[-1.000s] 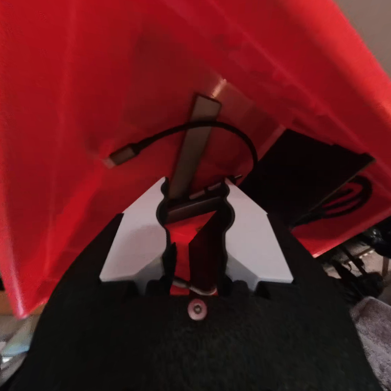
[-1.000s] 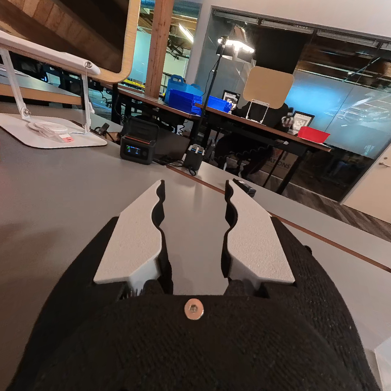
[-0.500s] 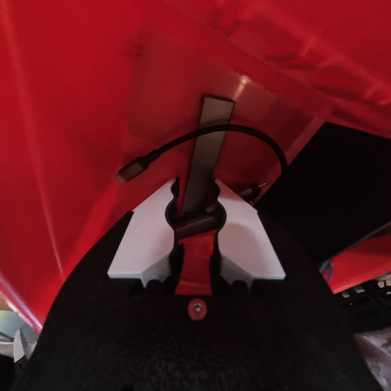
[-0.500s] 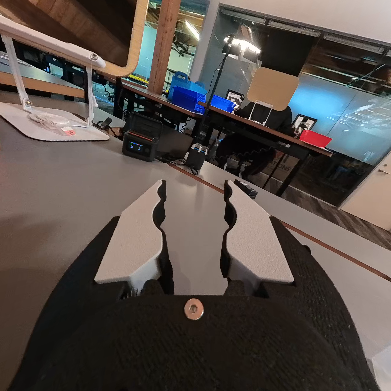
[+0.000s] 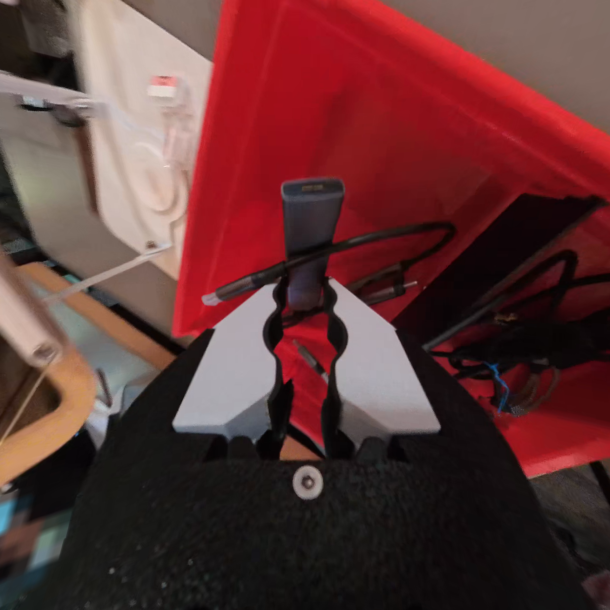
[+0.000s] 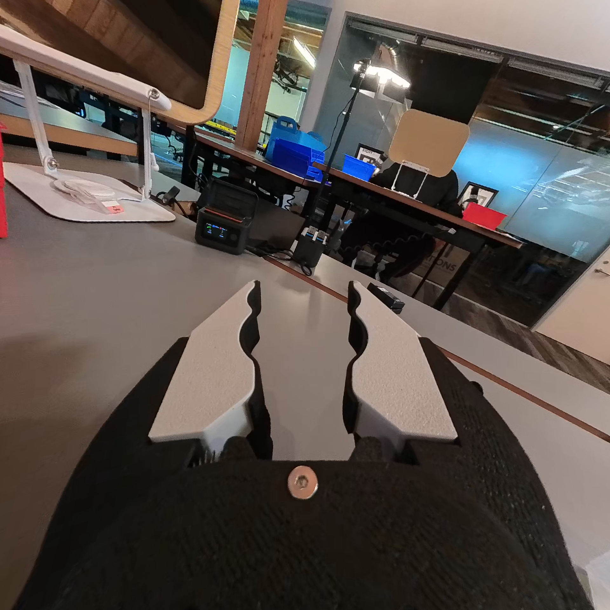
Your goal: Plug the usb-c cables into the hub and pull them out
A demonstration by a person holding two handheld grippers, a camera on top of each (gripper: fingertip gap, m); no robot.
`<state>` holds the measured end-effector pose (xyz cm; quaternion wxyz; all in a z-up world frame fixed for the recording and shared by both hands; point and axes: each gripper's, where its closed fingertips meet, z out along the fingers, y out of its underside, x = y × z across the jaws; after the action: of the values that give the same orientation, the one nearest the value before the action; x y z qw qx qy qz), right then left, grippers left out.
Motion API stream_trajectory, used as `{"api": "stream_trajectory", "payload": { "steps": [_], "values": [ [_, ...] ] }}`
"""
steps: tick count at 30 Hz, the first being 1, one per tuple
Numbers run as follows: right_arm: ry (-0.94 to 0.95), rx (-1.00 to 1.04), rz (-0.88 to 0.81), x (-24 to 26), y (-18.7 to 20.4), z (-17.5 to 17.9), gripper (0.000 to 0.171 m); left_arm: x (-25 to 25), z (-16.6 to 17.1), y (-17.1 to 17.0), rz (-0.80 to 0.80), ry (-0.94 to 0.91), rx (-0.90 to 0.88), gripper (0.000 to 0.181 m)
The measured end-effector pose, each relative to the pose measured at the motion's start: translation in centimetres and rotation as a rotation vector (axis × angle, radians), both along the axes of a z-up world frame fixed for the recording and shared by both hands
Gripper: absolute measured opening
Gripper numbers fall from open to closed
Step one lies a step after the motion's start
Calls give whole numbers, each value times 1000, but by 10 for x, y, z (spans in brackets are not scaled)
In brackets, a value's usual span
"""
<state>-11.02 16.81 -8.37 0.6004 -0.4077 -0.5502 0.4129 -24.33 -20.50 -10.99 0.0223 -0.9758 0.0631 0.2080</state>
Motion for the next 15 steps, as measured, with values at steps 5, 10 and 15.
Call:
{"api": "stream_trajectory", "payload": {
  "steps": [5, 10, 15],
  "values": [
    [9, -16, 3, 1, 1, 1, 52, 3, 41, -10, 18, 116, 37, 20],
    [17, -32, 4, 2, 2, 3, 51, 1, 68, -25, 22, 263, 16, 19],
    [21, -40, 7, 2, 2, 3, 51, -9, 97, -38, -51, 558, -110, 19]
  ]
}}
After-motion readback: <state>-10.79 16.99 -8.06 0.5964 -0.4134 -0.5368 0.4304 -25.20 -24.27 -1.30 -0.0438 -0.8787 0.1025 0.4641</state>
